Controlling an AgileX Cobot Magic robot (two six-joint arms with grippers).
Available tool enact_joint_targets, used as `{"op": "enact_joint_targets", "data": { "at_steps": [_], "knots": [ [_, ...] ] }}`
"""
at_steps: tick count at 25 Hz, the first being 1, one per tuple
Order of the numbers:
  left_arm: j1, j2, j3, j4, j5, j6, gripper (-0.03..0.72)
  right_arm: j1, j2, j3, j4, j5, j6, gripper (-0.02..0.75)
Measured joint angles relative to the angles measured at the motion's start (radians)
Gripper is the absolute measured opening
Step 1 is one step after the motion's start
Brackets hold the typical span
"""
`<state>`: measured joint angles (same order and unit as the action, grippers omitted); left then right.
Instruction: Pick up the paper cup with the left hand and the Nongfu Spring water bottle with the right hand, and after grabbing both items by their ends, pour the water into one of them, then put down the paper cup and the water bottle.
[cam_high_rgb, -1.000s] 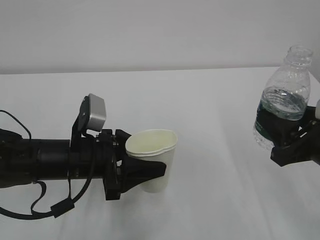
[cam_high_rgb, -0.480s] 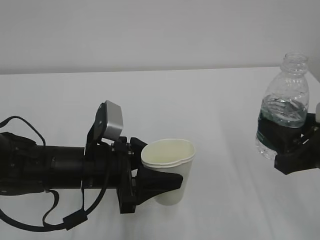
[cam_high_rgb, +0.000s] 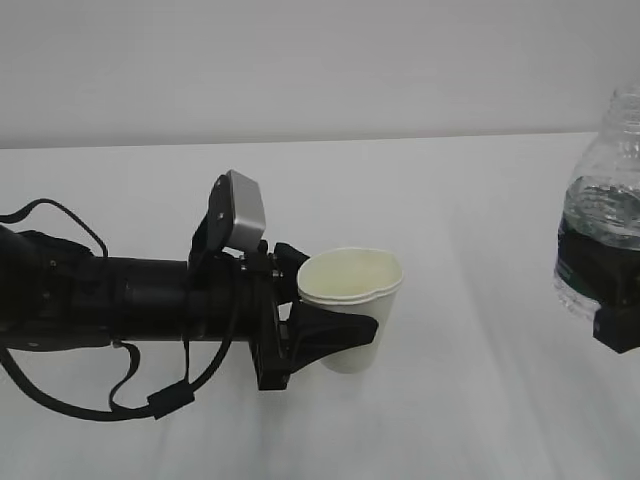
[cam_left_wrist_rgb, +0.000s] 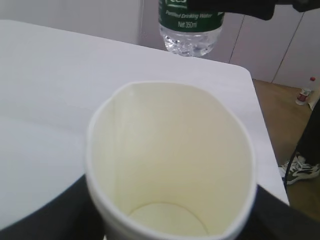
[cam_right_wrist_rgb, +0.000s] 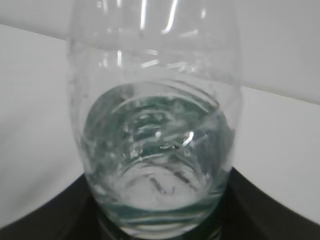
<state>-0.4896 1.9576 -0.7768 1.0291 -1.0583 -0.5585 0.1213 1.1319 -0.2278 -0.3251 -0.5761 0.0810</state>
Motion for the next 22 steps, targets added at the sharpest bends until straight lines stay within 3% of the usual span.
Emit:
{"op": "enact_joint_targets", "data": {
  "at_steps": [8,22],
  "knots": [
    [-0.031,0.000,-0.024,0.023,0.033,0.000,0.447,0.000,-0.145,0.004,0.000,0.146,0.000,0.427],
    [-0.058,0.000,-0.024,0.034,0.082,0.009,0.445,0.000,-0.097,0.004,-0.129,0.154,-0.009,0.427]
  ]
}}
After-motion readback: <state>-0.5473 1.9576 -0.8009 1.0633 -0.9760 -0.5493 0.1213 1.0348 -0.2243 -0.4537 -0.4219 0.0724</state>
